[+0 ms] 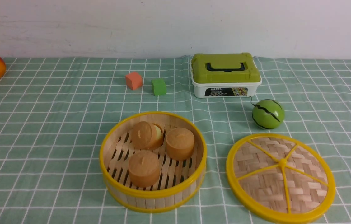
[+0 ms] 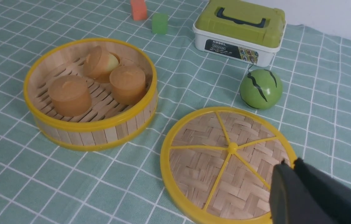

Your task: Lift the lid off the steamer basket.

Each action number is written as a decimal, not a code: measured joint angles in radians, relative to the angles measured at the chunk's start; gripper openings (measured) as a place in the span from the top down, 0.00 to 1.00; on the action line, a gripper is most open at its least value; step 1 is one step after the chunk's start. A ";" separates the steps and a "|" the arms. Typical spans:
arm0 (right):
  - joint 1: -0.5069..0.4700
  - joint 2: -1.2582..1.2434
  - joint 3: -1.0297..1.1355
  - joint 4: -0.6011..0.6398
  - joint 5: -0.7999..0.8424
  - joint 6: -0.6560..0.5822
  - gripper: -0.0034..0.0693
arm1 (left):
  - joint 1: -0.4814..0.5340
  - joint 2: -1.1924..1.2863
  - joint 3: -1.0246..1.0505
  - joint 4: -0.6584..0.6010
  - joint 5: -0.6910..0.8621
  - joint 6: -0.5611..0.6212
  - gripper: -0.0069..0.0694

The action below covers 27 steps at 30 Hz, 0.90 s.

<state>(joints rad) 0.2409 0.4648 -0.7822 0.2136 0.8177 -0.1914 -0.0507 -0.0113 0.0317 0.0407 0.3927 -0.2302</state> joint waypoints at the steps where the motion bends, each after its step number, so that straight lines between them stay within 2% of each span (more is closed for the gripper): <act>1: 0.000 -0.001 0.006 -0.002 -0.011 0.000 0.95 | 0.000 0.000 0.000 0.000 0.000 0.000 0.60; 3: 0.000 -0.014 0.045 -0.010 -0.077 0.000 0.95 | 0.000 0.000 0.000 0.000 0.000 0.000 0.60; 6: -0.001 -0.086 0.231 -0.060 -0.333 0.000 0.97 | 0.000 0.000 0.000 0.000 0.000 0.000 0.60; 9: -0.014 -0.148 0.362 -0.087 -0.483 0.000 0.97 | 0.000 0.000 0.000 0.000 0.000 0.000 0.60; 12: -0.081 -0.257 0.548 -0.106 -0.632 0.017 0.98 | 0.000 0.000 0.000 0.000 0.000 0.000 0.60; 14: -0.124 -0.307 0.626 -0.110 -0.656 0.040 0.98 | 0.000 0.000 0.000 0.000 0.000 0.000 0.60; 19: -0.223 -0.442 0.797 -0.180 -0.665 0.216 0.98 | 0.000 0.000 0.000 0.000 0.000 0.000 0.60; 22: -0.236 -0.473 0.808 -0.232 -0.595 0.341 0.98 | 0.000 0.000 0.000 0.000 -0.001 0.000 0.60; 27: -0.239 -0.475 0.808 -0.255 -0.484 0.388 0.98 | 0.000 0.000 0.000 0.000 0.000 0.000 0.60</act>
<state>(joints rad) 0.0014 -0.0103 0.0258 -0.0410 0.3339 0.1963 -0.0507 -0.0113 0.0317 0.0407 0.3929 -0.2302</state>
